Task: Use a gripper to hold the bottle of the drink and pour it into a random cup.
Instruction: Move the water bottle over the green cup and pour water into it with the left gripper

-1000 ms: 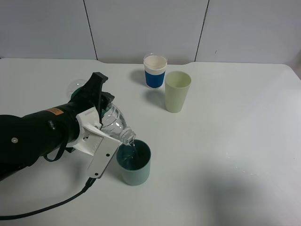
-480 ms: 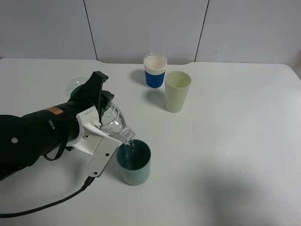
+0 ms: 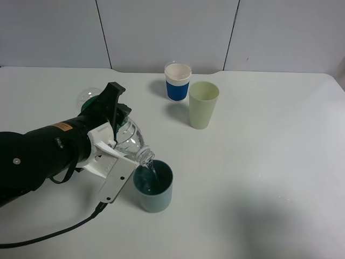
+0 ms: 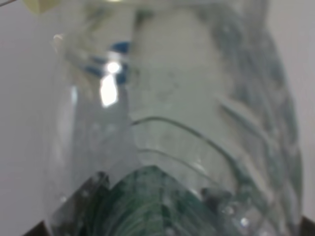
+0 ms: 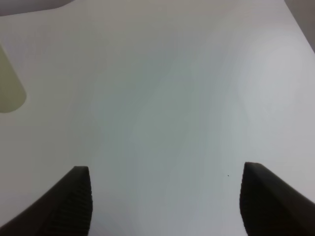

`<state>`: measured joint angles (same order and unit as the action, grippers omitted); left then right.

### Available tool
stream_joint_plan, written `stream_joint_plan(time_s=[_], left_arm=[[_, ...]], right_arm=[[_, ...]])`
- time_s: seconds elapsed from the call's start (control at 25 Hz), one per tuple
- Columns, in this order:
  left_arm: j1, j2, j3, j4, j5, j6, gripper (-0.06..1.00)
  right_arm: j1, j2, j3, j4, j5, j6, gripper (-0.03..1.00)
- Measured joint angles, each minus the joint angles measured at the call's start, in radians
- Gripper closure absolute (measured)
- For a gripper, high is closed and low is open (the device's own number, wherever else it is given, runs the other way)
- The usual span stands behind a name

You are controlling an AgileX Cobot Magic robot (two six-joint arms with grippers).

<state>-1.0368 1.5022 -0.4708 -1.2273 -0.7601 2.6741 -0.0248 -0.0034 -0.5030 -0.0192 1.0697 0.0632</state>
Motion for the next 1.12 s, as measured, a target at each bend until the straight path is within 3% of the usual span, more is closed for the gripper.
stream_joint_plan(time_s=[1.12], left_arm=[[0.000,0.000,0.000,0.069,-0.062,0.009,0.45]], right_arm=[[0.000,0.000,0.000,0.000,0.000,0.000,0.33]])
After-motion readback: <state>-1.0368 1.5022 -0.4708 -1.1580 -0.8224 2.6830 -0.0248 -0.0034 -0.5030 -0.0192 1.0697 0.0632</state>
